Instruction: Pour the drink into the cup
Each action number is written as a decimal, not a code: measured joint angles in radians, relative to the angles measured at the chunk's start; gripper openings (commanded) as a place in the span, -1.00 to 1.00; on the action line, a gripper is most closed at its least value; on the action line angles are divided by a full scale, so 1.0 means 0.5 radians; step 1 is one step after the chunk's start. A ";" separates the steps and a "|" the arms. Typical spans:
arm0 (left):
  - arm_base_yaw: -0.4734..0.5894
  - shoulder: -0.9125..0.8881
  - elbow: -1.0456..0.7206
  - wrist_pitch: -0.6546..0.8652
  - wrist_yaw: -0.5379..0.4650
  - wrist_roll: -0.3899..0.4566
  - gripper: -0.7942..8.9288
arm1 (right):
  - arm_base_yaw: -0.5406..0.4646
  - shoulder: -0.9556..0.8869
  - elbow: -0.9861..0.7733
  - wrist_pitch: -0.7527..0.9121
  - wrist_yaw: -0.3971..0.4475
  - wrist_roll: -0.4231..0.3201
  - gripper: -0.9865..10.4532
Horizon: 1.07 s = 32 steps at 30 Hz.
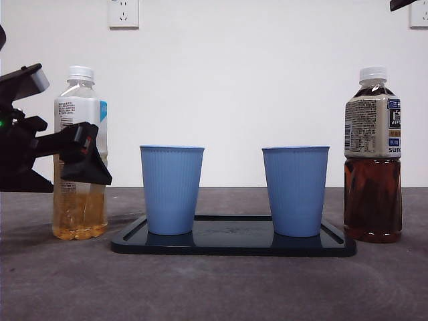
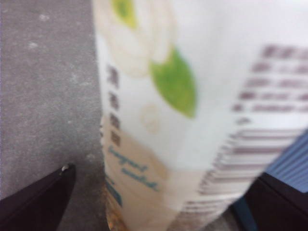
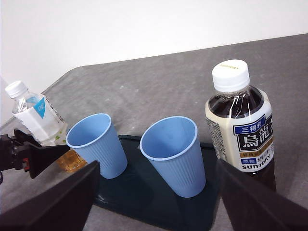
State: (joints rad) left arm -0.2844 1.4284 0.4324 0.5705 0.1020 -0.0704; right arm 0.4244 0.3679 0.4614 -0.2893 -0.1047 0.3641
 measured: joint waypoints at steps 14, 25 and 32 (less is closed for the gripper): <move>-0.005 0.061 -0.002 0.108 0.002 0.008 -0.29 | 0.000 0.000 0.000 -0.022 0.000 -0.002 -0.15; -0.004 -0.053 -0.018 -0.023 0.000 0.130 -0.39 | 0.000 0.000 0.000 -0.024 0.000 -0.010 -0.15; -0.004 -0.290 0.025 -0.461 -0.058 0.330 -0.39 | 0.000 0.000 0.000 -0.024 0.000 -0.017 -0.15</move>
State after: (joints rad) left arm -0.2863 1.2835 0.4450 0.3401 0.0731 0.0948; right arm 0.4244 0.3679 0.4614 -0.3016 -0.1047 0.3557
